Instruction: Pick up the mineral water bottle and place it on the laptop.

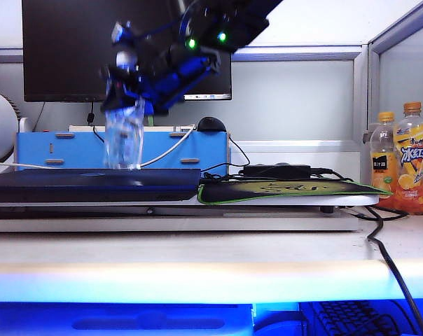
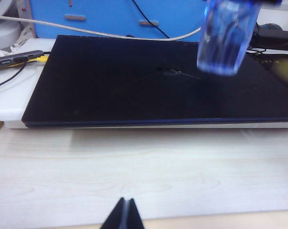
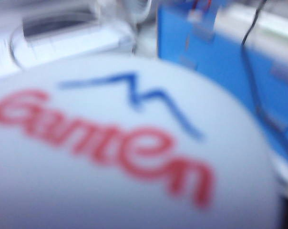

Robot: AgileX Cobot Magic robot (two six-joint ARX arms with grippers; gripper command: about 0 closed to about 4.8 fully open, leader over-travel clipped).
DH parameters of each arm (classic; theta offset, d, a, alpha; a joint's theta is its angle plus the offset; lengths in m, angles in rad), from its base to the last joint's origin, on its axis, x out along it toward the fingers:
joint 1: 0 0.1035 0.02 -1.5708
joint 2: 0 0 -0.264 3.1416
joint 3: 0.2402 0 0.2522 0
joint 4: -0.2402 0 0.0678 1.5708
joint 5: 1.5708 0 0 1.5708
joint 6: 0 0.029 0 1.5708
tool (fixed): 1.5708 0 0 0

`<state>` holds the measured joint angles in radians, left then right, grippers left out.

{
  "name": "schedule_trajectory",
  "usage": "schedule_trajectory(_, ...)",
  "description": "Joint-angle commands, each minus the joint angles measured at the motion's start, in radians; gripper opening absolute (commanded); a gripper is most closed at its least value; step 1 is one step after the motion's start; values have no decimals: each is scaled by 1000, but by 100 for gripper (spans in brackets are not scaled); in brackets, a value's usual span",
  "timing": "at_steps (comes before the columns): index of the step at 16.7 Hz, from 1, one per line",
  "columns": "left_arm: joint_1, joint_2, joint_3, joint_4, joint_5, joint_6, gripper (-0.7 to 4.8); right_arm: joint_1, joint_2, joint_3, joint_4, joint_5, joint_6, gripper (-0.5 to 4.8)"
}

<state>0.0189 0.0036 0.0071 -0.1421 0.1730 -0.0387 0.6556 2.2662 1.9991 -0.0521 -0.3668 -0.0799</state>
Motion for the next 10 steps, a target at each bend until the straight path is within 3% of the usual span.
schedule_trajectory(1,0,-2,0,-6,7,2,-2,6,-4,10,30,2,-4,-4)
schedule_trajectory(10,0,-2,0,-6,6,2,-2,8,14,10,-26,13,-46,-4)
